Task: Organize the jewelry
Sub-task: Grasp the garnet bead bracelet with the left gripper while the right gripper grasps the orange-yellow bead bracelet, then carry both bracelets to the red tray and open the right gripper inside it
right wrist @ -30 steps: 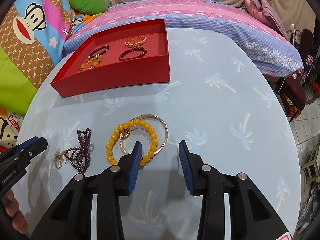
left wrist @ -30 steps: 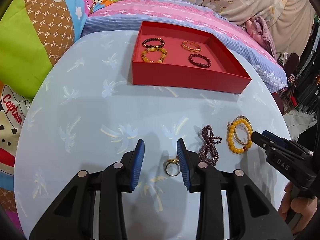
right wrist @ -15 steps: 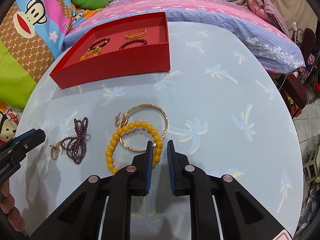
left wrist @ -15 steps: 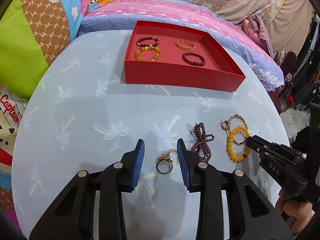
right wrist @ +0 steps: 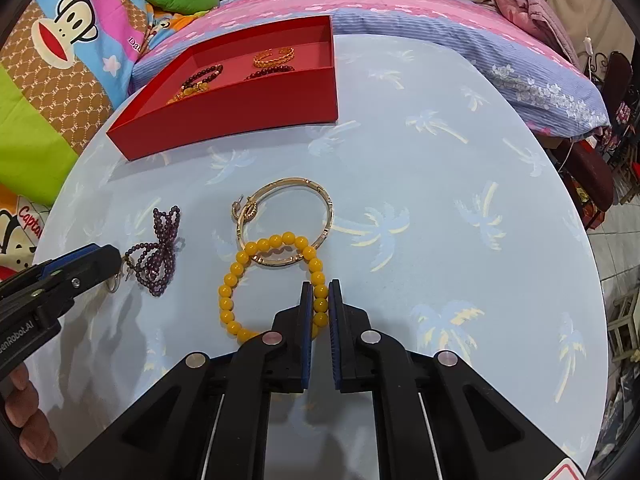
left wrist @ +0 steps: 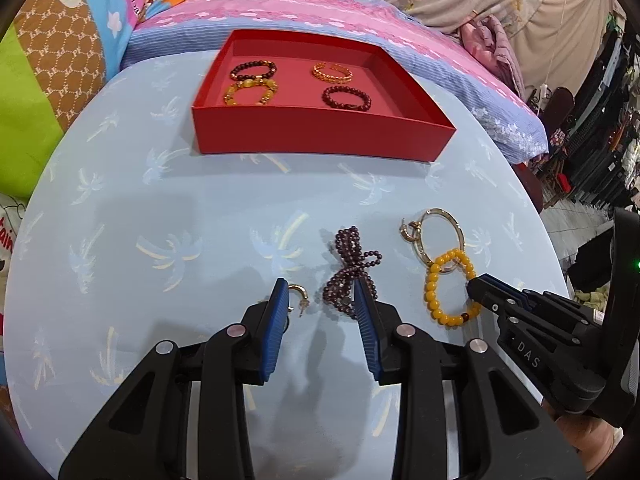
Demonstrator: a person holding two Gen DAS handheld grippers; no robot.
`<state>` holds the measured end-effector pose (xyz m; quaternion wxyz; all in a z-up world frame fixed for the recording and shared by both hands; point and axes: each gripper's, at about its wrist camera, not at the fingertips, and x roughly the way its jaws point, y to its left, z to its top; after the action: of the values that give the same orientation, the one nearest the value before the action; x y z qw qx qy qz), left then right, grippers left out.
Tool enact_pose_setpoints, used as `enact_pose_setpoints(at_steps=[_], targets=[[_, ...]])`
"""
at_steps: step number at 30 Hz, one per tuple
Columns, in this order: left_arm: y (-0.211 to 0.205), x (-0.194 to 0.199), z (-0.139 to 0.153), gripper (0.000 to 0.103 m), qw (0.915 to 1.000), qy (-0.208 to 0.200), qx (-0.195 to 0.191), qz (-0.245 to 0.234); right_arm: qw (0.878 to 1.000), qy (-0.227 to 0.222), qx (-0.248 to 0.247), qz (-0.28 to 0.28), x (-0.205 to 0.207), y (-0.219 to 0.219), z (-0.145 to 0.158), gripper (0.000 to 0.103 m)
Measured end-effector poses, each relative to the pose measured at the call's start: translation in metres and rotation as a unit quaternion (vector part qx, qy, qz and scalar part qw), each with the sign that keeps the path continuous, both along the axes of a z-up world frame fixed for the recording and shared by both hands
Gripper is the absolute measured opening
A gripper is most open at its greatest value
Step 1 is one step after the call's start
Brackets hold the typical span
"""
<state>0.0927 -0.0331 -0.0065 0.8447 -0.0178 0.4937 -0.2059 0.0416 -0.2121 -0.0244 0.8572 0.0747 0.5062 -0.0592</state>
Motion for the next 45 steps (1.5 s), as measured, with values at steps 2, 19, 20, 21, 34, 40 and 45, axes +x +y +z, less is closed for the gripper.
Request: enact_pose_setpoints(at_steps=[2, 19, 20, 21, 34, 40, 45], targets=[[-0.004, 0.002, -0.004, 0.032, 1.0, 0.003, 0.004, -0.003, 1.0, 0.001, 0.001, 0.001, 0.0, 0.001, 0.0, 0.007], [-0.016, 0.009, -0.016, 0.003, 0.9993, 0.011, 0.001, -0.037, 1.0, -0.001, 0.006, 0.013, 0.001, 0.011, 0.002, 0.007], [-0.015, 0.008, -0.014, 0.003, 0.9992, 0.011, 0.0, -0.038, 1.0, -0.004, 0.007, 0.012, 0.001, 0.011, 0.004, 0.007], [-0.015, 0.007, -0.012, 0.003, 0.9992, 0.01, -0.001, -0.04, 1.0, -0.006, 0.008, 0.012, 0.0, 0.01, 0.005, 0.007], [-0.014, 0.013, 0.039, 0.003, 0.9982, -0.023, -0.031, -0.046, 0.998, -0.059, 0.011, 0.021, 0.01, 0.01, 0.051, 0.007], [-0.015, 0.034, 0.068, 0.003, 0.9969, -0.049, -0.045, -0.042, 0.995, -0.096, -0.002, 0.028, 0.034, 0.008, 0.079, 0.007], [-0.018, 0.058, 0.09, 0.003, 0.9951, -0.073, -0.055, -0.039, 0.992, -0.123, 0.0, 0.033, 0.06, 0.004, 0.101, 0.007]])
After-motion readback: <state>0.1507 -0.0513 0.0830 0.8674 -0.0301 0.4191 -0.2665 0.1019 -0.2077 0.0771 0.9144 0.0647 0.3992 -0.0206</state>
